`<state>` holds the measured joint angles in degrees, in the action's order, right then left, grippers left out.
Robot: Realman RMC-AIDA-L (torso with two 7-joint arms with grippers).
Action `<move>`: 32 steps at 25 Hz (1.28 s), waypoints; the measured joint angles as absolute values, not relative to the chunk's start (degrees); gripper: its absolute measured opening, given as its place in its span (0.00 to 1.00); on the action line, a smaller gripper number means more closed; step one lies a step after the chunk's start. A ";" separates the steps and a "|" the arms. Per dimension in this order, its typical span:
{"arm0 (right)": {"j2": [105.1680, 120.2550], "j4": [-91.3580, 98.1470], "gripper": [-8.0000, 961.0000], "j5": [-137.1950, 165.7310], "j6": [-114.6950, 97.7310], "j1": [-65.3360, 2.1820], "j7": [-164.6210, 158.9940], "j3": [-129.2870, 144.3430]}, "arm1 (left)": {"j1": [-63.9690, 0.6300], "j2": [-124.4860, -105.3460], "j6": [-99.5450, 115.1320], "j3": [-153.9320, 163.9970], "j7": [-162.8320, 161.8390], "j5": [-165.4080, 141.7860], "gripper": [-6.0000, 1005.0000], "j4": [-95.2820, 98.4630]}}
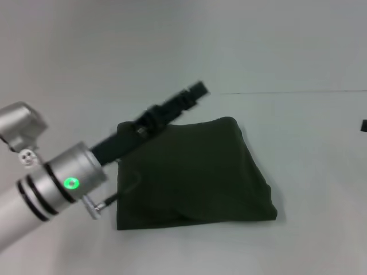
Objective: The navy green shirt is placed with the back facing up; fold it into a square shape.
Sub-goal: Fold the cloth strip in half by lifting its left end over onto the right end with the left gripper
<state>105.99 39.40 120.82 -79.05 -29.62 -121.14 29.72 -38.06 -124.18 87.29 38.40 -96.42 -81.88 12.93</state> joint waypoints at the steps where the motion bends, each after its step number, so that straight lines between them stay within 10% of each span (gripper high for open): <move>1: 106.02 39.32 0.83 121.35 -79.17 -30.28 -122.34 30.43 | -36.90 -124.10 85.89 38.45 -97.61 -82.05 0.64 15.24; 8: 107.42 33.37 0.83 122.05 -78.52 -35.41 -125.46 35.20 | -32.93 -122.95 79.51 38.73 -98.65 -85.06 0.91 25.30; 17: 110.92 31.86 0.83 122.08 -72.98 -38.61 -125.39 36.98 | -32.20 -121.96 66.91 38.28 -98.70 -90.78 0.90 29.87; 32: 110.76 32.37 0.84 121.14 -72.39 -38.64 -123.65 36.40 | -32.96 -121.80 58.85 38.77 -98.44 -91.73 0.90 30.61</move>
<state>110.76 32.37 121.14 -72.39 -38.64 -123.65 36.40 -32.96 -121.80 58.85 38.77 -98.44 -91.73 30.61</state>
